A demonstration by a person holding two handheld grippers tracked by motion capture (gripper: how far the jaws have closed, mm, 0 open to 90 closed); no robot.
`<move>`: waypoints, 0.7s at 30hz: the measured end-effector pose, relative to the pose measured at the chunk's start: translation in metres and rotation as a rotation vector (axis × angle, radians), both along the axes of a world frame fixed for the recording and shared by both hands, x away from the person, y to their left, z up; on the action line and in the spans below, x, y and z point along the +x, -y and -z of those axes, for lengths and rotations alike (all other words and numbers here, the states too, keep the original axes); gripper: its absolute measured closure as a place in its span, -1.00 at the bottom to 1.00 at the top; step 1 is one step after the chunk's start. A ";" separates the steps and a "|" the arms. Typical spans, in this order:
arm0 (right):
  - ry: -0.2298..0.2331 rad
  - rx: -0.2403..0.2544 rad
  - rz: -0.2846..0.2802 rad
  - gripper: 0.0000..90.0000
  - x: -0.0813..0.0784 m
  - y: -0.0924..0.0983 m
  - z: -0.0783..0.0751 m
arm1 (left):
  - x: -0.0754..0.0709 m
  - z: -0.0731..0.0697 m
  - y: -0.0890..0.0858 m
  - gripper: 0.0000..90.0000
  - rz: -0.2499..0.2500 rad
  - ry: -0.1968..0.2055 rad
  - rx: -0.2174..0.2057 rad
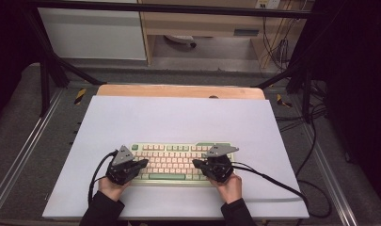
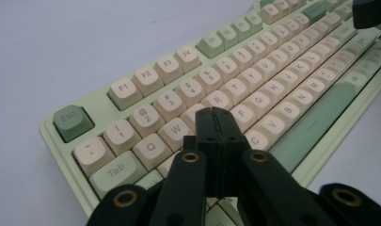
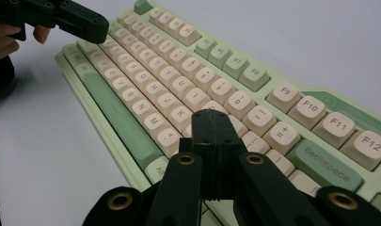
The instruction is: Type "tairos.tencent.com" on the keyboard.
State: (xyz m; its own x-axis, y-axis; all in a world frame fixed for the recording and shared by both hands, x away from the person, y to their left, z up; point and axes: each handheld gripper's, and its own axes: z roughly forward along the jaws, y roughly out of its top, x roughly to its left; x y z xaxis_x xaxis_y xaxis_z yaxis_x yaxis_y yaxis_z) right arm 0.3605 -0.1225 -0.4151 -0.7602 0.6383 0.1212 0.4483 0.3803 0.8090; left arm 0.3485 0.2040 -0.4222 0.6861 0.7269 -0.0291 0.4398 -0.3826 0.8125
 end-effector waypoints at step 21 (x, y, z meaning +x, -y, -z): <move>-0.041 0.010 -0.039 1.00 -0.003 -0.009 0.014 | -0.003 0.000 -0.016 1.00 -0.016 -0.010 -0.024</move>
